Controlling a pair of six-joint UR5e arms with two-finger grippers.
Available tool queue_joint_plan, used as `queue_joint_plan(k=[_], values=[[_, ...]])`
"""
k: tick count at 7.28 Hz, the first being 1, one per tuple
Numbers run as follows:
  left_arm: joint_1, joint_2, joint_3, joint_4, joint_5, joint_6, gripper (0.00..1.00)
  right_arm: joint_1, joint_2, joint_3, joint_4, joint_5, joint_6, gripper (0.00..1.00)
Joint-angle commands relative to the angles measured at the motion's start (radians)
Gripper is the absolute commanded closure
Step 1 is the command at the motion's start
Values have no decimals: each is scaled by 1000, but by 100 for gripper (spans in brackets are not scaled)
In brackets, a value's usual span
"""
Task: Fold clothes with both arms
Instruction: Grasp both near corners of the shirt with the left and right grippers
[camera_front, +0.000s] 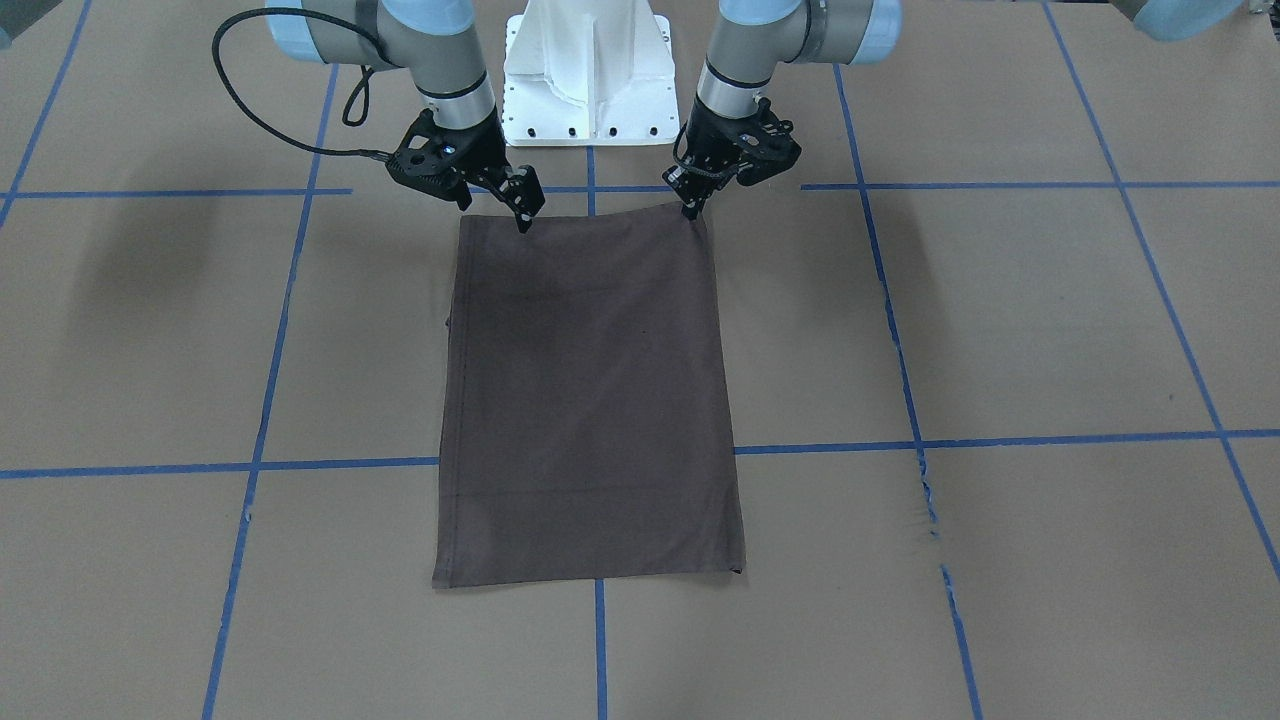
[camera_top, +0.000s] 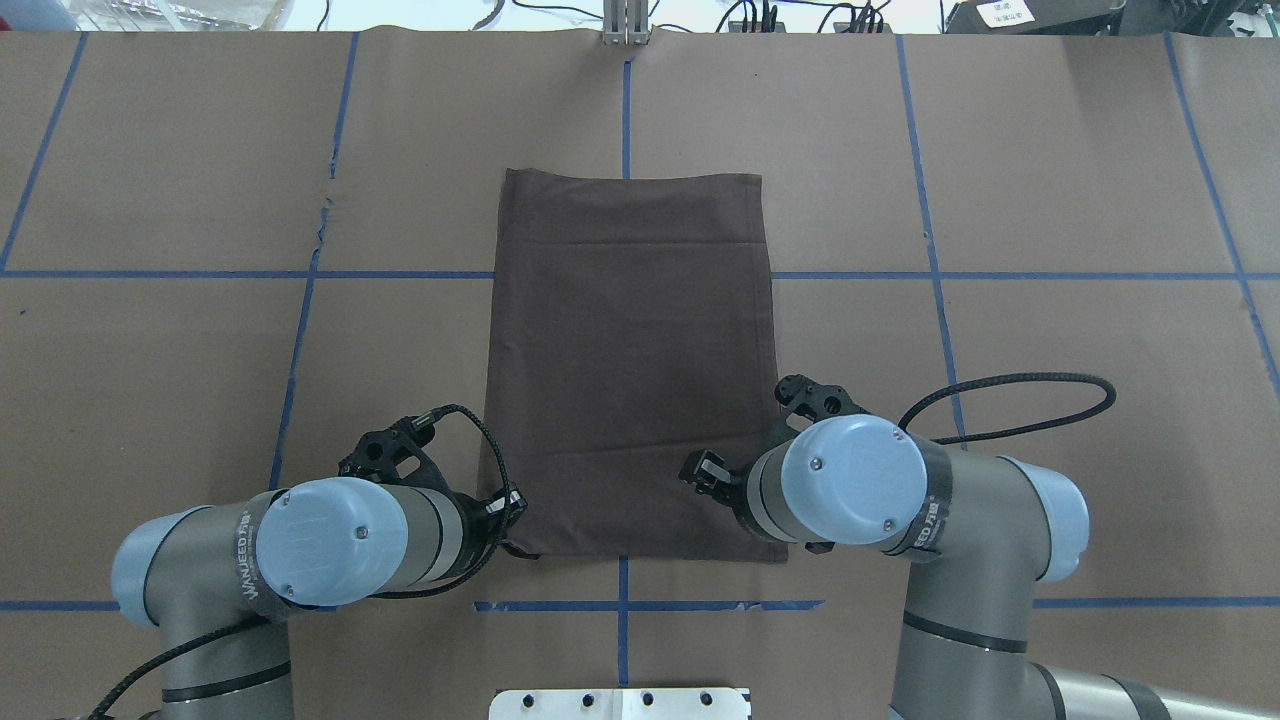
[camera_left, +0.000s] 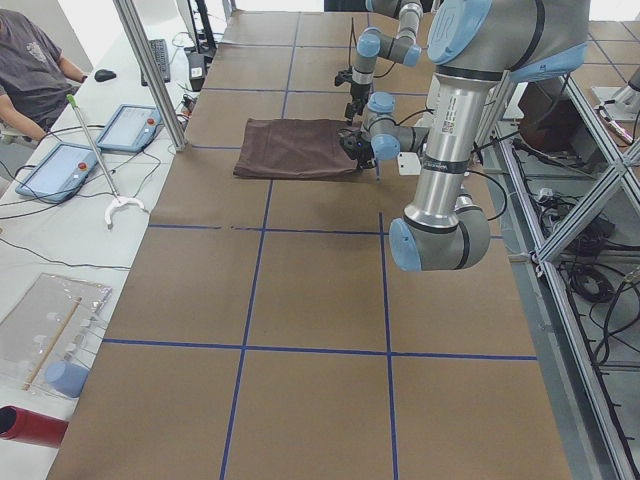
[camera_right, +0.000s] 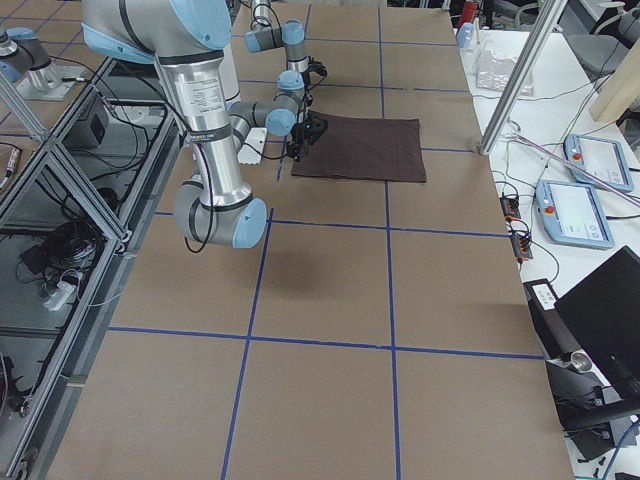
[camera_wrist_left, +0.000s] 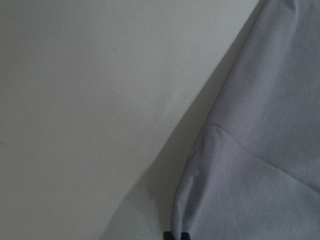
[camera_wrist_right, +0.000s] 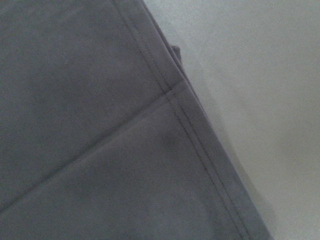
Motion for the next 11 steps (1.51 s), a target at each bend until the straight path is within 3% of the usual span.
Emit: queue_joint_plan(k=[1, 11], values=[[0, -1, 0, -3, 0, -1, 100, -10, 6, -46, 2, -36, 7, 0], [-1, -1, -9, -1, 1, -1, 100, -30, -5, -86, 0, -27, 1, 0]])
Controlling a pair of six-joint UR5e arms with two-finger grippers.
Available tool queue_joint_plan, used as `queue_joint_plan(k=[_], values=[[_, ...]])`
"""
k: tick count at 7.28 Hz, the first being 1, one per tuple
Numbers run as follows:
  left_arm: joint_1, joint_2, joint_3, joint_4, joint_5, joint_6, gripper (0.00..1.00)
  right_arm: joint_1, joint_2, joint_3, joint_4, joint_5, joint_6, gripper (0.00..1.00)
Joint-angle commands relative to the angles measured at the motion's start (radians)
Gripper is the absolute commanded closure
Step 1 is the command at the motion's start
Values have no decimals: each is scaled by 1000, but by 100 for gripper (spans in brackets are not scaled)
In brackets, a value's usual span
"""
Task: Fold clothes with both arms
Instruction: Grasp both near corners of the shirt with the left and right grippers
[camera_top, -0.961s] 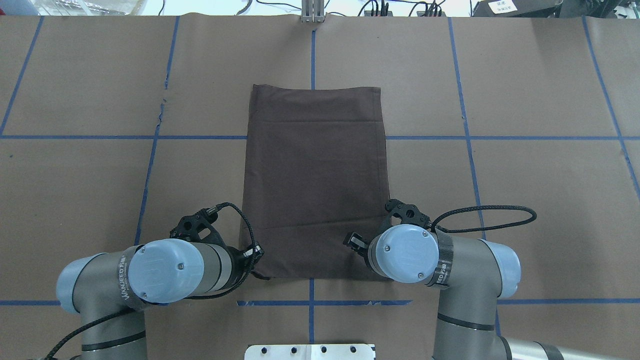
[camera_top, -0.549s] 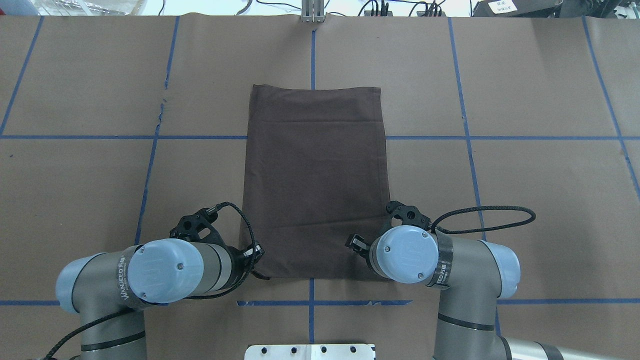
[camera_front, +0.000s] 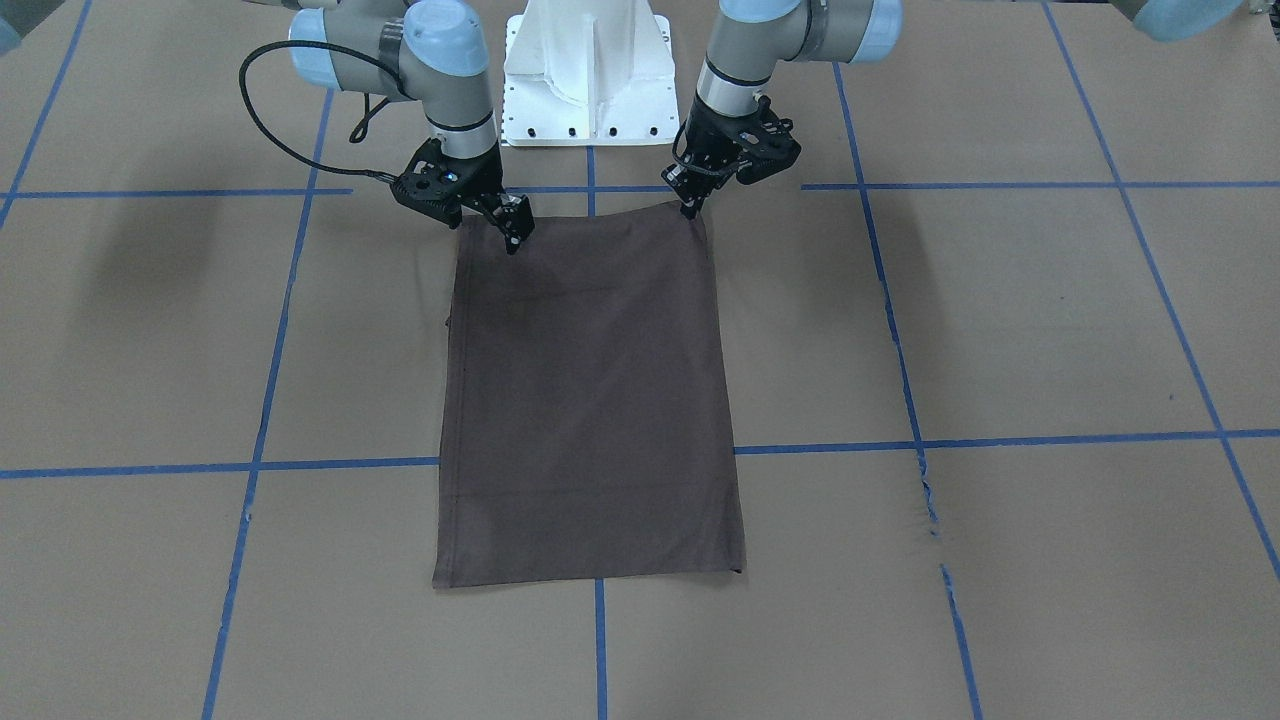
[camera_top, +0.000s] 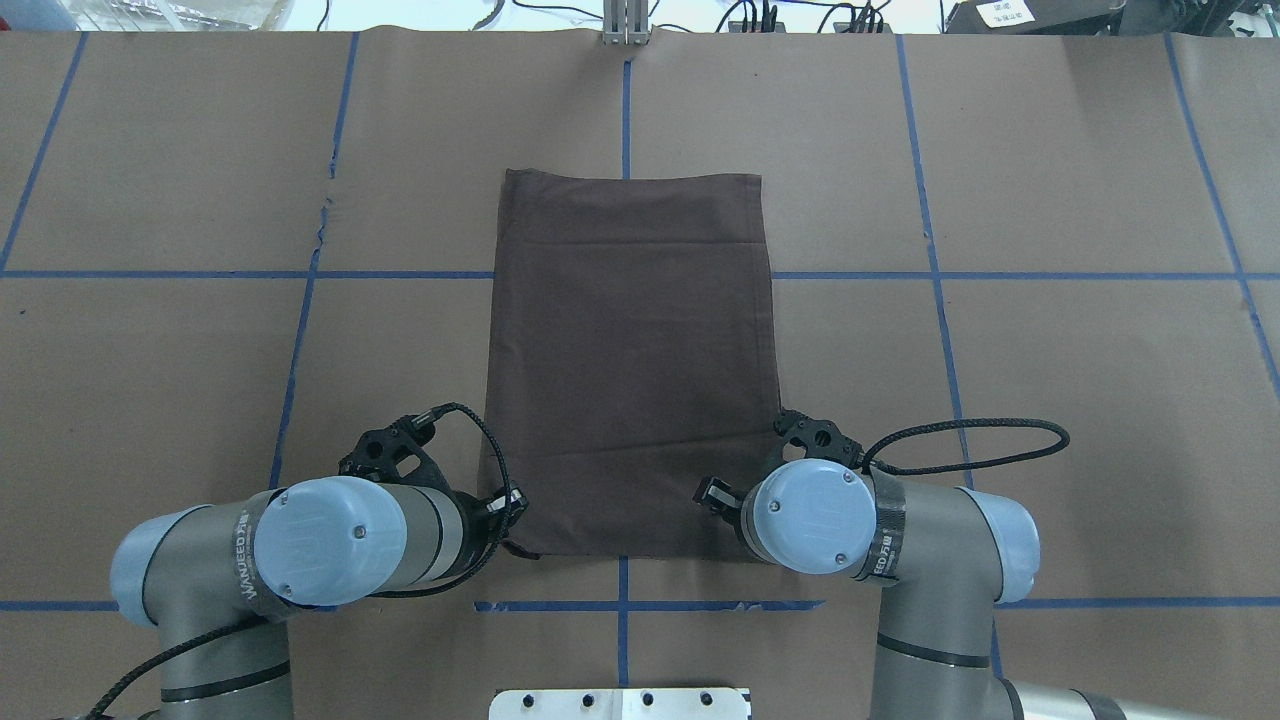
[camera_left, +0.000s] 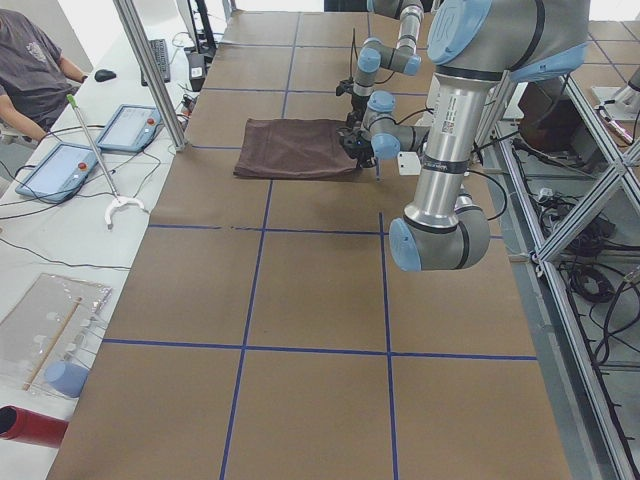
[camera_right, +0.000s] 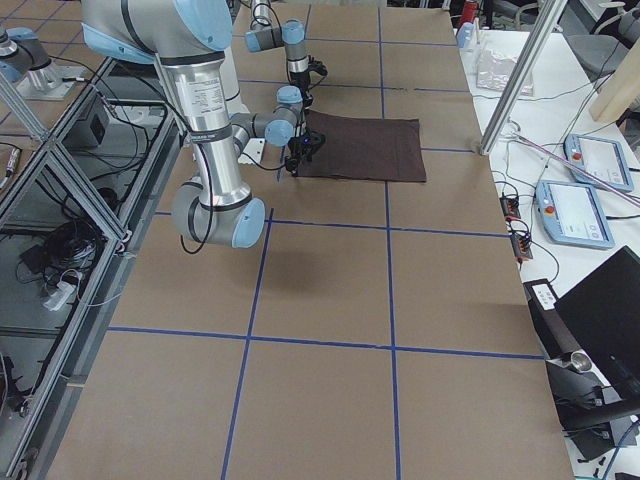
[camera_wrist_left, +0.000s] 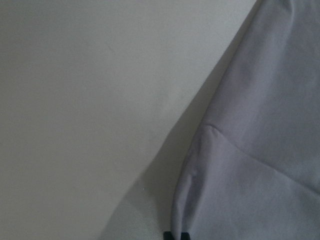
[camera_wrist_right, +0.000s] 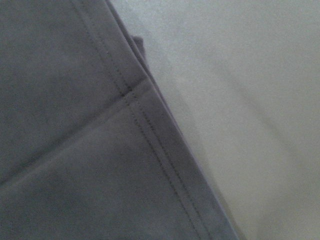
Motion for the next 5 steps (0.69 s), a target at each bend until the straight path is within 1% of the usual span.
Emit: queue_joint_plan(k=[1, 2, 3, 4, 5], values=[[0, 0, -1, 0, 2, 0, 100, -4, -1, -12, 0, 0, 0, 0], [-2, 0, -3, 2, 2, 0, 100, -4, 1, -12, 0, 0, 0, 0], [-2, 0, -4, 2, 2, 0, 100, -4, 2, -12, 0, 0, 0, 12], [-2, 0, -4, 3, 2, 0, 100, -4, 2, -12, 0, 0, 0, 43], [-3, 0, -6, 3, 2, 0, 100, -4, 2, -9, 0, 0, 0, 69]])
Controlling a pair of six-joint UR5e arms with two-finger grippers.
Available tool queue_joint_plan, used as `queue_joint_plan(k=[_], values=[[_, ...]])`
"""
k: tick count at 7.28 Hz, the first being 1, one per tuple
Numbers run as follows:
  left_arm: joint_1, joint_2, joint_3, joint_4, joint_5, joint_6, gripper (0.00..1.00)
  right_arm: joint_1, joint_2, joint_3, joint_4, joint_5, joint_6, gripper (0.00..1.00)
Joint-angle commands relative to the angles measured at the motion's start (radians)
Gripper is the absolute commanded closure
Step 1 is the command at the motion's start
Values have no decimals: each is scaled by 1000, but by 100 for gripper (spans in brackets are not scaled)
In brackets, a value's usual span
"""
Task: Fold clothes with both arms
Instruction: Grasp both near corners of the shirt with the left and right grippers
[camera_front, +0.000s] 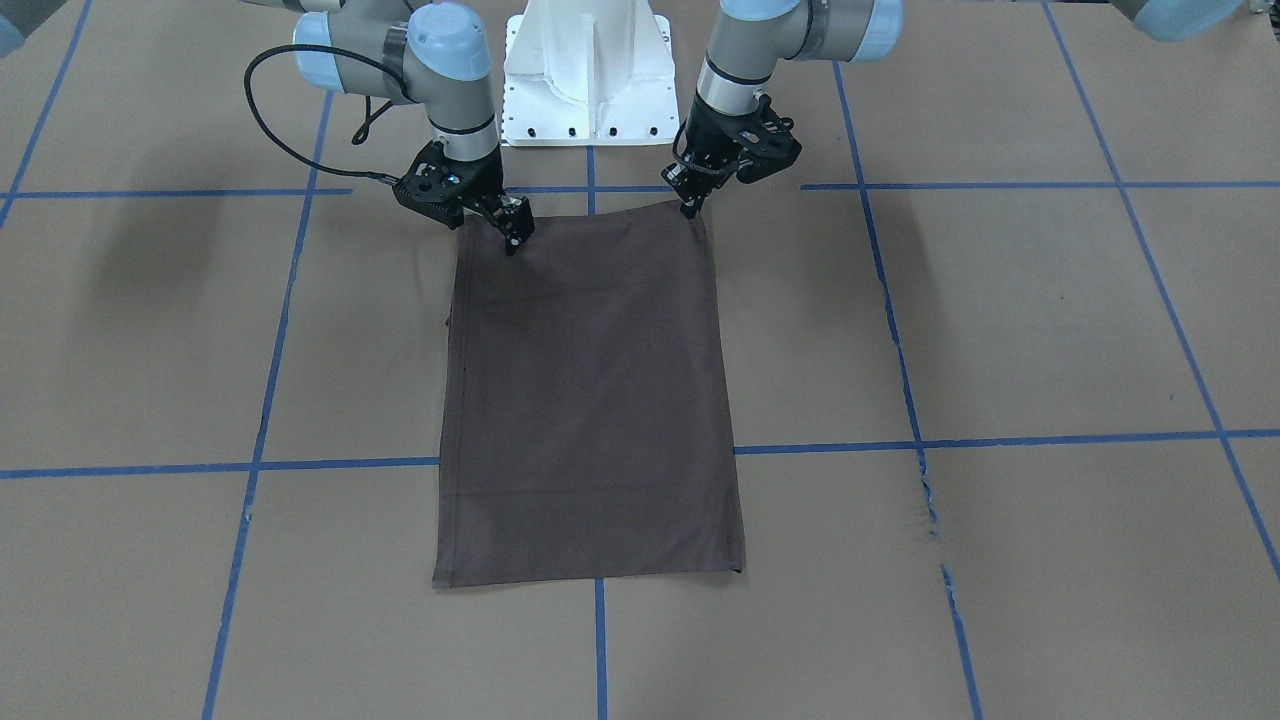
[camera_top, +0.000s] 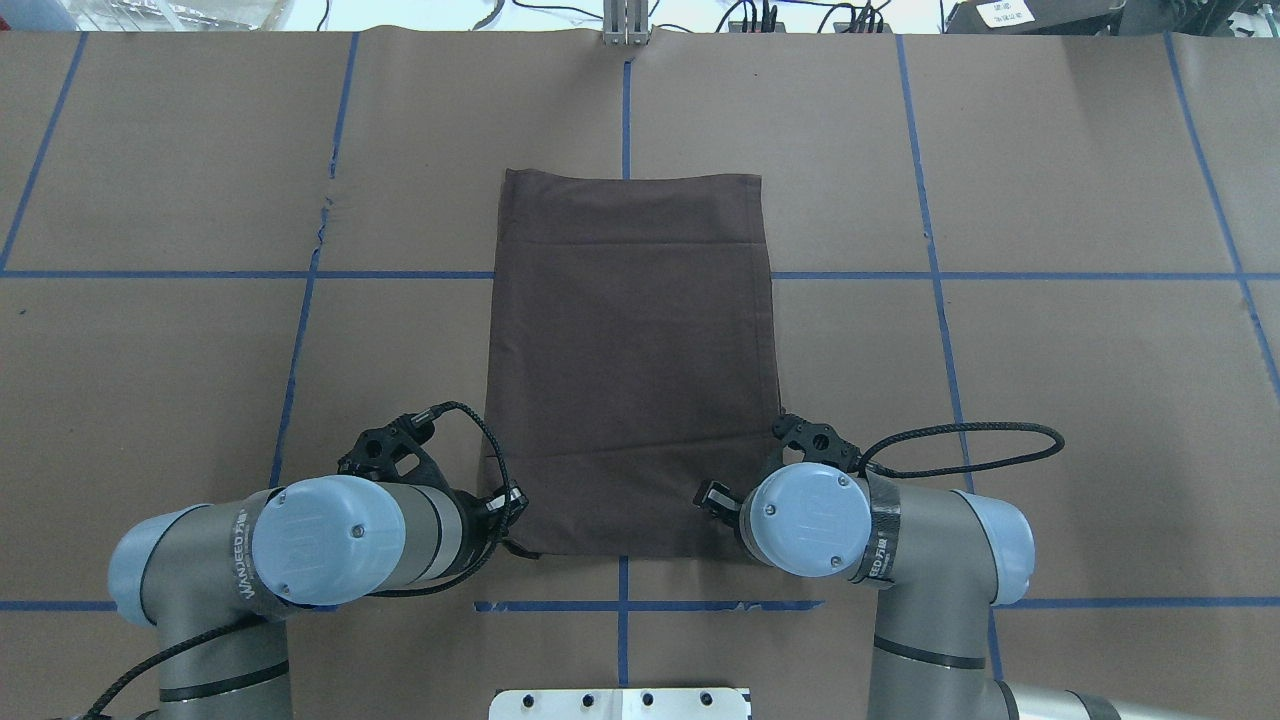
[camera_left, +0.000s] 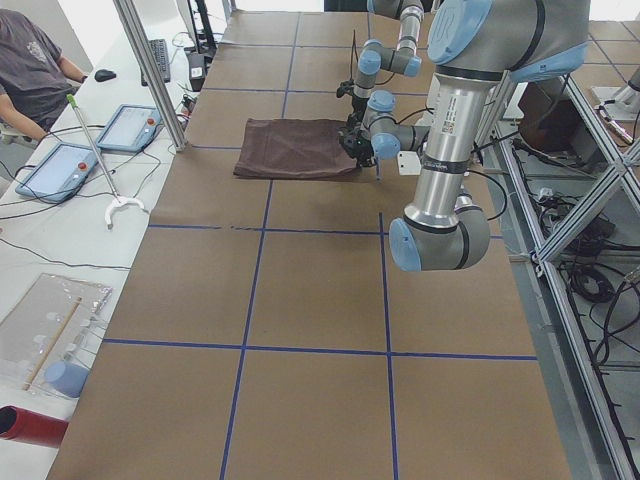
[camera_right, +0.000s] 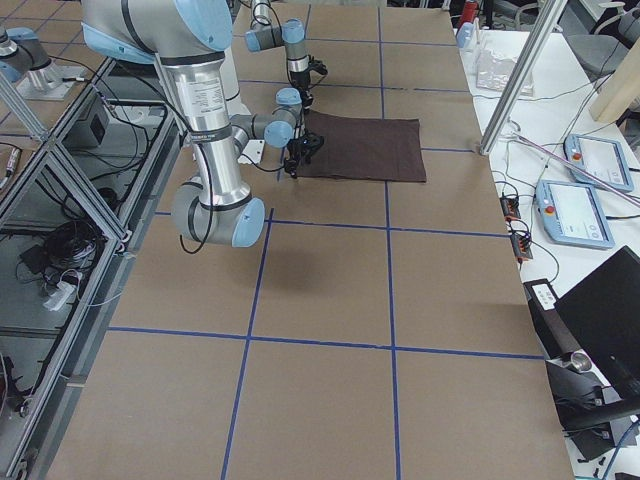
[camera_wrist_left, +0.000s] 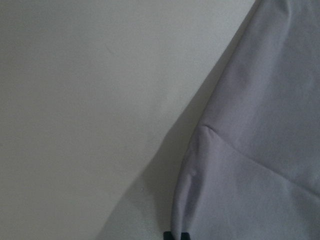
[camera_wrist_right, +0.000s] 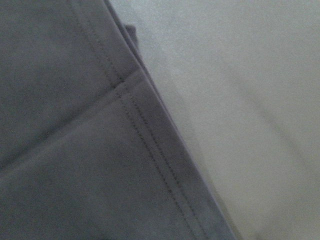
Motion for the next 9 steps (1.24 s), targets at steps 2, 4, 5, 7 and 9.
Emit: queue_joint_plan(k=[2, 4, 5, 7, 9], values=[[-1, 0, -1, 2, 0, 0, 100, 7, 10, 9, 0, 6, -2, 78], [-1, 0, 0, 2, 2, 0, 100, 16, 10, 9, 0, 12, -2, 82], [-1, 0, 0, 2, 0, 0, 100, 22, 13, 9, 0, 15, -2, 82], [-1, 0, 0, 2, 2, 2, 100, 27, 19, 9, 2, 22, -2, 86], [0, 0, 2, 2, 2, 2, 100, 29, 29, 9, 2, 20, -2, 96]])
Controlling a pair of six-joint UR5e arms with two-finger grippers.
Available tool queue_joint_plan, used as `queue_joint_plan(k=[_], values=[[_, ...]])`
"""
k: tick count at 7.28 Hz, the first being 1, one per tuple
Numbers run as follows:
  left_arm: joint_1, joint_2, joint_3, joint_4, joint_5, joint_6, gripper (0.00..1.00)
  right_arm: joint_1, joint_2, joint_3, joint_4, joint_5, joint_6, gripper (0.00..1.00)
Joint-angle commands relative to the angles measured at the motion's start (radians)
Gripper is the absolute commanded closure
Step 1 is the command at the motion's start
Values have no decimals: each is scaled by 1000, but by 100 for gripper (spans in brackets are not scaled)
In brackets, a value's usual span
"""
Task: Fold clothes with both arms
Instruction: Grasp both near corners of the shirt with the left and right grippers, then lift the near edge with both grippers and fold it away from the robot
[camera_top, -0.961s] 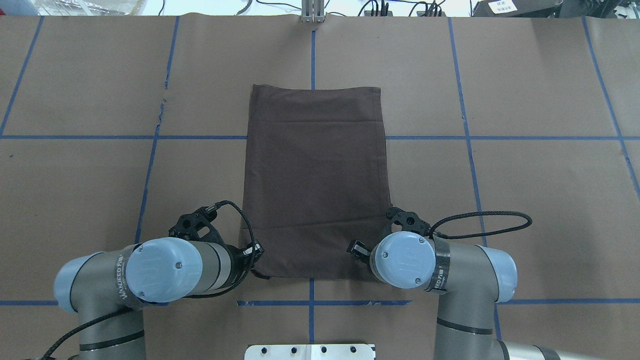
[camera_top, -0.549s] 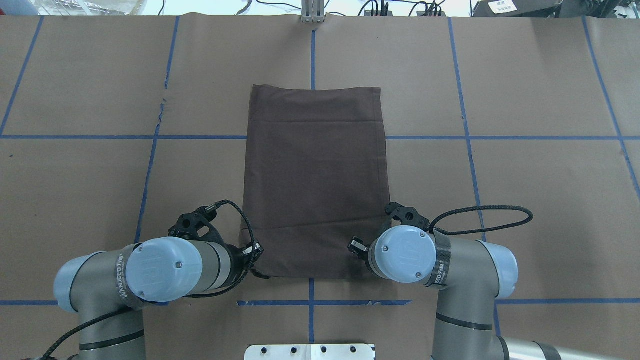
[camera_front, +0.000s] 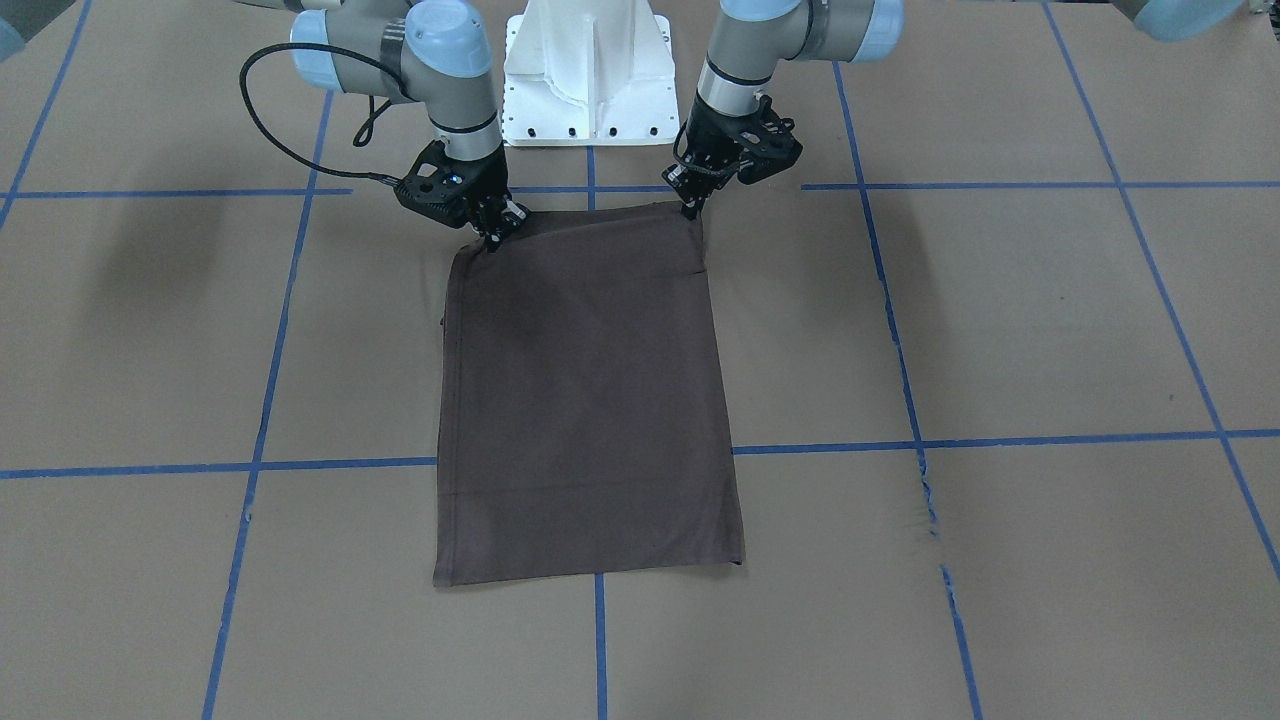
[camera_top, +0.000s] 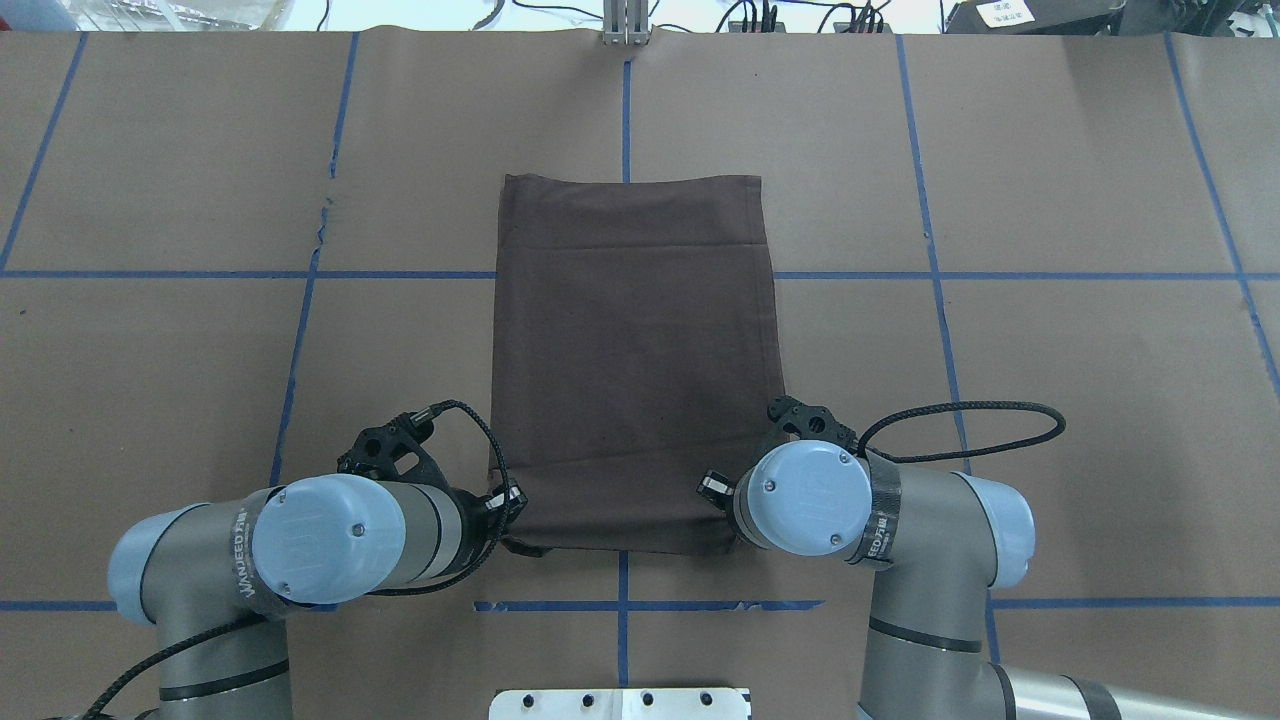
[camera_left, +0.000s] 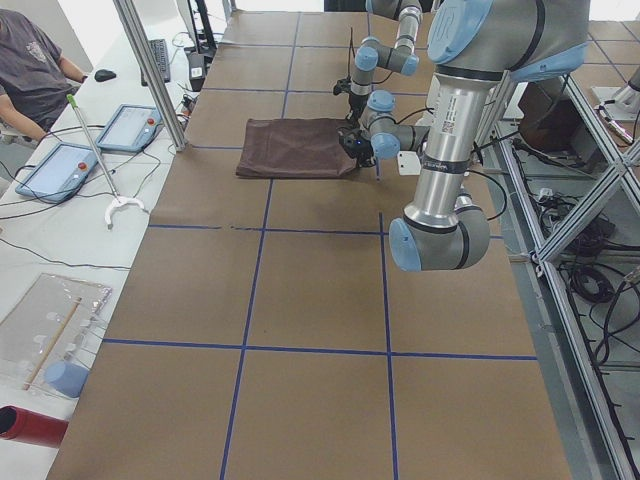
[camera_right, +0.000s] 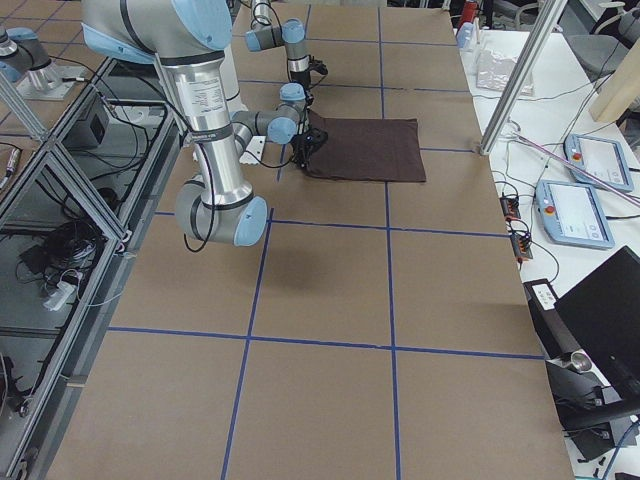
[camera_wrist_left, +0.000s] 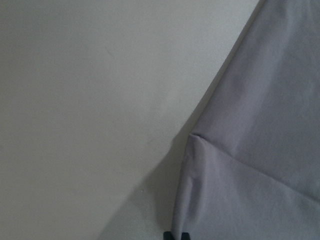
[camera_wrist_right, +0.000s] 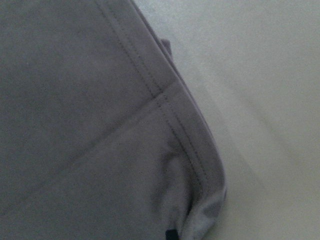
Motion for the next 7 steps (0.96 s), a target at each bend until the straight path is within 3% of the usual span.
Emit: queue_joint_plan(k=[1, 5, 7], values=[[1, 0, 1, 0, -1, -1, 100, 1, 10, 0, 2, -1, -1, 100], [15, 14, -53, 8, 0, -4, 100, 4, -23, 98, 0, 14, -1, 100], [123, 24, -212, 171, -1, -14, 100, -43, -89, 209, 0, 37, -1, 100]])
